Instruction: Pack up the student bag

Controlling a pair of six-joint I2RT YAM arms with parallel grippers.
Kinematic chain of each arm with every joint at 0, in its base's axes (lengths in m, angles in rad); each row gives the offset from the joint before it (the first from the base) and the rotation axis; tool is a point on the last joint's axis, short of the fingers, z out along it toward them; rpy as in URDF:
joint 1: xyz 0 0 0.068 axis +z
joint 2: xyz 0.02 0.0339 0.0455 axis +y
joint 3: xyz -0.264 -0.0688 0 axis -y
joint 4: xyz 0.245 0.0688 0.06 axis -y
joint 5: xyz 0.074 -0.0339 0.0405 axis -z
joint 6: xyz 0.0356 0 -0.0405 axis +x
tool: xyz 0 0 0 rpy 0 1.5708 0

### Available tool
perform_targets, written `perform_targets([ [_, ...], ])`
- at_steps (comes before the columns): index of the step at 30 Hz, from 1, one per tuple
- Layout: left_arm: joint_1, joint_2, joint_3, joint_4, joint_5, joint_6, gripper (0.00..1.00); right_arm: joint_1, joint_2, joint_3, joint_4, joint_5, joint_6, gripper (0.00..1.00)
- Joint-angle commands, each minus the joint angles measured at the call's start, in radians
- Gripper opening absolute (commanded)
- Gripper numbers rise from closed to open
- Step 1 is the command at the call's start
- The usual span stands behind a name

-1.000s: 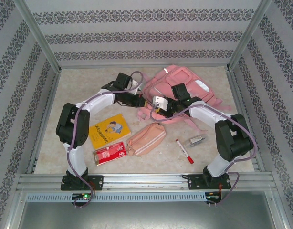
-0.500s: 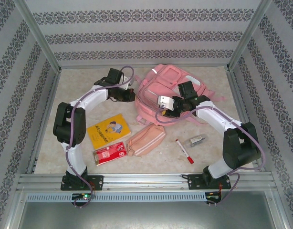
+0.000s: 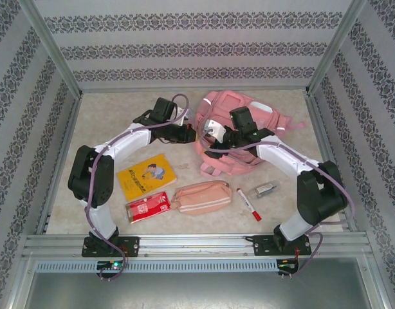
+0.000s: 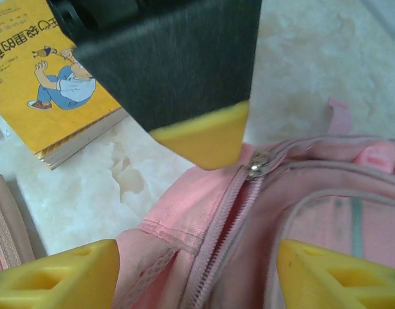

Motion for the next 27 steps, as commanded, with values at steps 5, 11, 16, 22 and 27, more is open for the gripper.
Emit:
perform_targets([
  [5, 0.001, -0.043, 0.010, 0.122, 0.068, -0.049, 0.00, 0.000, 0.075, 0.089, -0.209, 0.012, -0.021, 0.41],
  [11, 0.019, -0.052, 0.057, -0.041, -0.041, 0.110, 0.00, -0.005, 0.046, 0.116, -0.333, 0.087, -0.171, 0.01],
  [16, 0.087, -0.035, 0.052, -0.086, -0.090, 0.166, 0.00, -0.027, -0.026, 0.115, -0.411, 0.040, -0.299, 0.00],
  [22, 0.141, 0.055, 0.104, -0.168, -0.167, 0.215, 0.00, -0.033, -0.097, 0.058, -0.430, 0.053, -0.460, 0.00],
  [27, 0.126, 0.195, 0.220, -0.267, -0.220, 0.189, 0.00, -0.041, -0.165, -0.046, -0.361, 0.122, -0.537, 0.00],
])
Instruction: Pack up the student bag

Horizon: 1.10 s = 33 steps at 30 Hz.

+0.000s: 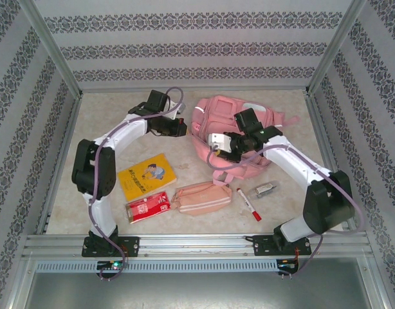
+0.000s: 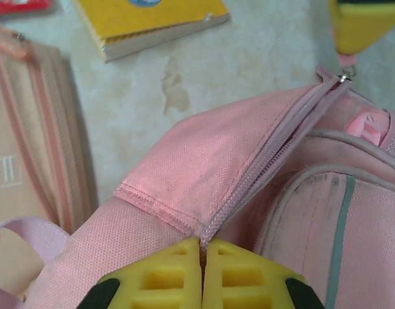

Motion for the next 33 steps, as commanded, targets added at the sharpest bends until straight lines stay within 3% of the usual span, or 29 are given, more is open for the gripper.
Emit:
perform_targets([
  [1, 0.019, 0.085, 0.070, -0.093, -0.110, 0.017, 0.00, -0.022, -0.051, -0.066, 0.000, 0.073, -0.083, 0.00],
  [2, 0.005, 0.090, 0.079, -0.097, -0.090, 0.023, 0.00, -0.021, -0.056, -0.079, 0.055, 0.094, -0.024, 0.08],
  [3, -0.016, 0.084, 0.078, -0.090, -0.065, 0.027, 0.00, -0.023, -0.063, -0.093, 0.119, 0.089, 0.071, 0.26],
  [4, -0.035, 0.069, 0.070, -0.073, -0.045, 0.019, 0.00, -0.028, -0.073, -0.101, 0.160, 0.041, 0.149, 0.42],
  [5, -0.051, 0.054, 0.062, -0.057, -0.029, 0.000, 0.00, -0.030, -0.083, -0.108, 0.192, -0.023, 0.207, 0.50],
  [7, -0.080, 0.019, 0.045, -0.018, 0.035, -0.061, 0.00, -0.018, -0.099, -0.138, 0.335, -0.120, 0.395, 0.58],
  [9, -0.102, -0.008, 0.021, 0.016, 0.073, -0.118, 0.00, 0.010, -0.088, -0.152, 0.436, -0.121, 0.550, 0.65],
  [15, -0.116, -0.069, -0.064, 0.155, 0.147, -0.286, 0.00, 0.057, -0.011, -0.108, 0.410, 0.000, 0.790, 0.72],
  [21, -0.116, -0.080, -0.057, 0.195, 0.194, -0.334, 0.00, 0.057, 0.029, -0.015, 0.078, 0.044, 0.821, 0.72],
  [26, -0.117, -0.083, -0.059, 0.231, 0.207, -0.364, 0.00, 0.058, 0.063, -0.027, -0.030, 0.047, 0.757, 0.69],
  [29, -0.116, -0.089, -0.049, 0.233, 0.216, -0.360, 0.00, 0.072, 0.095, -0.017, -0.077, 0.142, 0.729, 0.66],
  [30, -0.116, -0.090, -0.049, 0.231, 0.218, -0.354, 0.00, 0.074, 0.105, -0.013, -0.085, 0.162, 0.712, 0.63],
  [33, -0.114, -0.095, -0.041, 0.205, 0.208, -0.315, 0.00, 0.071, 0.118, 0.013, -0.116, 0.157, 0.638, 0.24],
])
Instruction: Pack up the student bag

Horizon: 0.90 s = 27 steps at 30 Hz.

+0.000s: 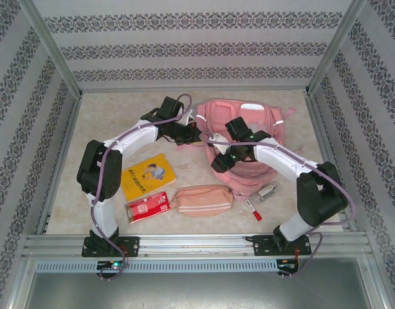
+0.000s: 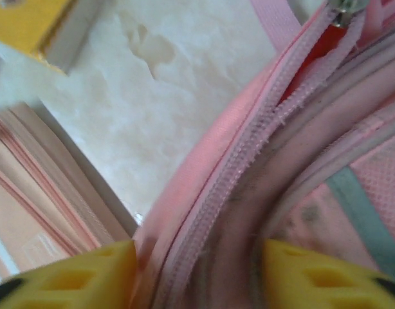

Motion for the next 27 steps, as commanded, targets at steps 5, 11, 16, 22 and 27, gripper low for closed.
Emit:
perform_targets([
  [5, 0.040, -0.050, 0.055, -0.067, -0.076, 0.171, 0.00, 0.007, -0.054, 0.055, -0.146, -0.042, -0.252, 0.00],
  [11, 0.114, 0.023, 0.060, -0.136, -0.226, 0.304, 0.00, 0.009, -0.119, 0.089, -0.242, -0.039, -0.469, 0.00],
  [16, 0.141, 0.083, 0.097, -0.133, -0.301, 0.334, 0.00, 0.009, -0.144, 0.122, -0.292, 0.007, -0.543, 0.00],
  [22, 0.155, 0.118, 0.131, -0.133, -0.392, 0.309, 0.00, 0.018, -0.163, 0.097, -0.194, 0.025, -0.509, 0.02],
  [27, 0.172, 0.095, 0.080, -0.070, -0.364, 0.267, 0.00, 0.011, -0.165, 0.016, -0.006, 0.056, -0.332, 0.57],
])
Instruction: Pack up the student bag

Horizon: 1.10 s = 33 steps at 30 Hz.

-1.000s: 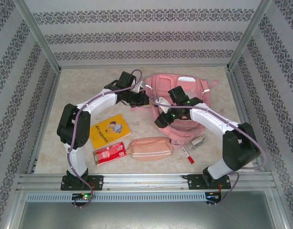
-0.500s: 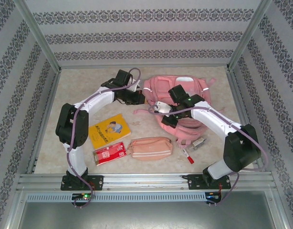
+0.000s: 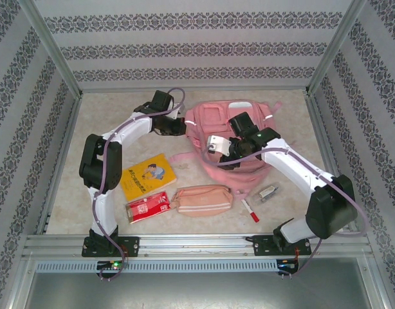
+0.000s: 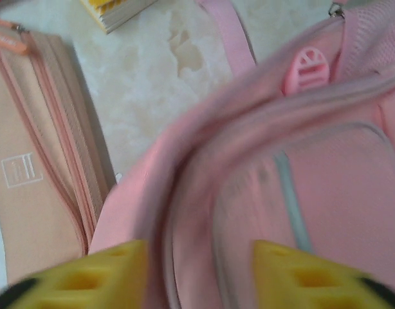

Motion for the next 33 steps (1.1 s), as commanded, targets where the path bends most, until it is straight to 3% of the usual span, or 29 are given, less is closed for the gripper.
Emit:
perform_targets([
  [1, 0.048, -0.001, -0.029, 0.044, -0.039, 0.000, 0.11, -0.009, -0.044, -0.045, 0.108, 0.041, 0.138, 0.59],
  [2, 0.047, -0.005, -0.035, 0.044, -0.013, 0.007, 0.28, -0.009, -0.066, -0.059, 0.141, 0.082, 0.197, 0.62],
  [3, 0.047, -0.010, -0.043, 0.043, 0.006, 0.014, 0.44, -0.010, -0.092, -0.076, 0.197, 0.151, 0.301, 0.80],
  [4, 0.048, -0.016, -0.051, 0.041, 0.035, 0.030, 0.47, -0.009, -0.119, -0.088, 0.249, 0.243, 0.431, 0.98],
  [6, 0.042, -0.037, -0.058, 0.027, 0.085, 0.063, 0.50, -0.021, -0.151, -0.074, 0.235, 0.382, 0.713, 0.98],
  [9, 0.012, -0.087, -0.072, 0.014, 0.086, 0.119, 0.50, -0.090, -0.172, -0.047, 0.056, 0.404, 1.080, 0.98],
  [12, -0.044, -0.139, -0.075, 0.001, 0.082, 0.179, 0.50, -0.243, -0.159, -0.068, -0.047, 0.150, 1.282, 0.96],
  [15, -0.121, -0.174, -0.076, -0.002, 0.056, 0.273, 0.50, -0.329, -0.125, -0.111, -0.048, -0.078, 1.304, 0.84],
  [19, -0.219, -0.164, -0.056, -0.014, -0.022, 0.438, 0.55, -0.374, -0.074, -0.128, -0.070, -0.143, 1.281, 0.72],
  [20, -0.228, -0.152, -0.041, -0.026, -0.025, 0.444, 0.56, -0.375, -0.066, -0.129, -0.070, -0.153, 1.266, 0.68],
  [25, -0.240, -0.143, -0.060, -0.008, -0.022, 0.428, 0.57, -0.375, -0.063, -0.137, -0.108, -0.156, 1.220, 0.67],
  [29, -0.273, -0.175, -0.151, 0.077, 0.010, 0.543, 0.57, -0.376, -0.090, -0.161, -0.130, -0.129, 1.207, 0.67],
  [33, -0.305, -0.158, -0.113, 0.008, -0.002, 0.642, 0.58, -0.376, -0.135, -0.199, -0.161, -0.072, 1.222, 0.67],
])
